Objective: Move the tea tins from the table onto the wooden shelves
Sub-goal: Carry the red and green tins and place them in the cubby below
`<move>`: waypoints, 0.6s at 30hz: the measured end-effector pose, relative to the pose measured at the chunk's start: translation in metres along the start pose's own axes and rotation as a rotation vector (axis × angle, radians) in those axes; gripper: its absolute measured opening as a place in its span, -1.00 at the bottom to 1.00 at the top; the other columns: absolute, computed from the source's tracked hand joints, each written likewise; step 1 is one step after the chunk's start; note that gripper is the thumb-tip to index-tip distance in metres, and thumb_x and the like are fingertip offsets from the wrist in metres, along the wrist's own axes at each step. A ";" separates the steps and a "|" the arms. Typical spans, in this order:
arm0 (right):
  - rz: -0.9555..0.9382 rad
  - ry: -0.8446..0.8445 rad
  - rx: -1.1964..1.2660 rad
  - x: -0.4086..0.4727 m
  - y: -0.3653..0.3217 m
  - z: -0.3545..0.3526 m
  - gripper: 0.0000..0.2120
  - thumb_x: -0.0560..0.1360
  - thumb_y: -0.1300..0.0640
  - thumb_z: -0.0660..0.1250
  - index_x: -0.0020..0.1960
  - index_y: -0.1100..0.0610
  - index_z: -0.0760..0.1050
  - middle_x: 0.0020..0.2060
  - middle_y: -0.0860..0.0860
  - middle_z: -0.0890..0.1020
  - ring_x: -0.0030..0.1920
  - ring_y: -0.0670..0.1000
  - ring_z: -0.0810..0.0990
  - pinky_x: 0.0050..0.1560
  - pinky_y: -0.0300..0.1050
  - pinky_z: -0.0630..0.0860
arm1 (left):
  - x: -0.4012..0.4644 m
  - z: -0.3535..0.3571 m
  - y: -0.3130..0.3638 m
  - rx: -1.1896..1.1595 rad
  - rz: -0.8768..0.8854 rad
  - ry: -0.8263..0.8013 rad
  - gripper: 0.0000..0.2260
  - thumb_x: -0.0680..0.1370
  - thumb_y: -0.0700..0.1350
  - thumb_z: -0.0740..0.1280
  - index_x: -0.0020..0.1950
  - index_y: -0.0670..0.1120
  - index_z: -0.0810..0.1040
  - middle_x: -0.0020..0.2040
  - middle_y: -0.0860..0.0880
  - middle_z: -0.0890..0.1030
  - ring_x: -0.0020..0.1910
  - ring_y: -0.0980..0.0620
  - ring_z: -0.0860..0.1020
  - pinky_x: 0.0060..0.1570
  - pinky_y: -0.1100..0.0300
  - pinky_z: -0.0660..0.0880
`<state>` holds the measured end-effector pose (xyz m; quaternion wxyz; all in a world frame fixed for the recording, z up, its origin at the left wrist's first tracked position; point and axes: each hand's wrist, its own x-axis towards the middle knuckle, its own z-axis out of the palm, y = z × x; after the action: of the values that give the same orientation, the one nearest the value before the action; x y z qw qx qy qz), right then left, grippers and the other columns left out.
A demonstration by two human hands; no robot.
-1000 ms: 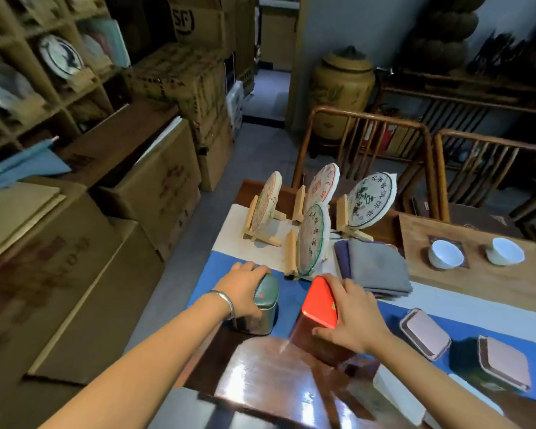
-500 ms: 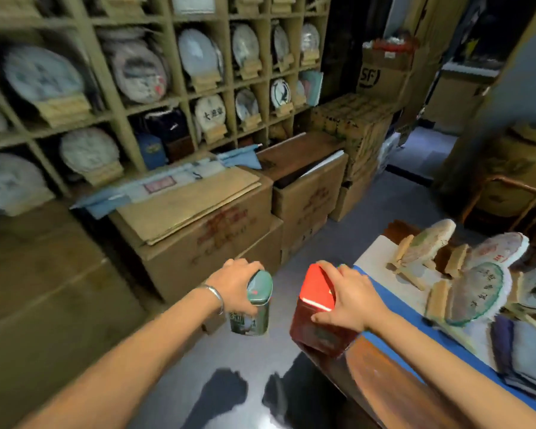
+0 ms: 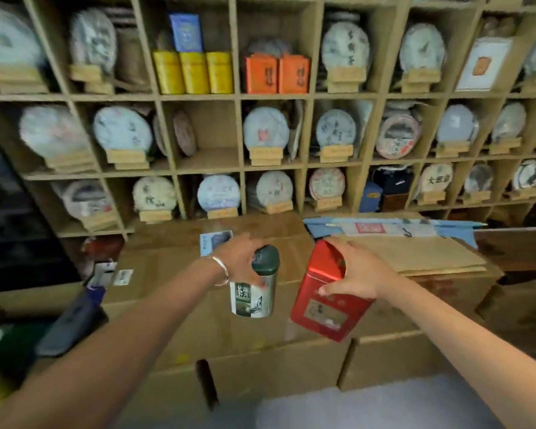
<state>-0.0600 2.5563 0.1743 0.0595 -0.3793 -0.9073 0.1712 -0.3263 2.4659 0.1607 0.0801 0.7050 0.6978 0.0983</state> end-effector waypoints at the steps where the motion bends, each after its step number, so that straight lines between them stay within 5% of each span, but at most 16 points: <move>1: -0.035 -0.010 0.007 0.019 -0.019 0.000 0.07 0.13 -0.39 0.48 0.48 -0.11 0.08 0.22 0.01 0.49 0.17 0.08 0.50 0.12 0.01 0.48 | -0.010 -0.012 -0.021 0.000 -0.038 0.021 -0.14 0.19 0.20 0.55 0.43 0.08 0.33 0.09 -0.03 0.46 0.05 -0.01 0.42 0.00 0.17 0.40; 8: -0.261 -0.042 0.022 0.143 -0.138 -0.002 0.06 0.05 -0.42 0.47 0.45 -0.19 0.14 0.15 -0.04 0.39 0.13 0.03 0.49 0.07 -0.07 0.48 | -0.065 -0.090 -0.139 -0.031 -0.273 0.178 -0.08 0.16 0.20 0.57 0.43 0.07 0.26 0.20 0.00 0.52 0.07 0.01 0.47 -0.03 0.20 0.39; 18: -0.509 -0.115 0.058 0.312 -0.239 -0.002 -0.05 0.03 -0.44 0.49 0.35 -0.26 0.27 0.15 -0.11 0.48 0.08 -0.08 0.53 0.09 -0.08 0.55 | -0.041 -0.158 -0.282 0.010 -0.402 0.251 -0.26 0.22 0.19 0.56 0.34 0.08 0.39 0.15 -0.01 0.50 0.08 0.01 0.49 0.12 0.08 0.50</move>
<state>-0.4391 2.6217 0.2546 0.0596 -0.1268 -0.9702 0.1978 -0.6392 2.4248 0.2421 0.0072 0.5346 0.8290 0.1639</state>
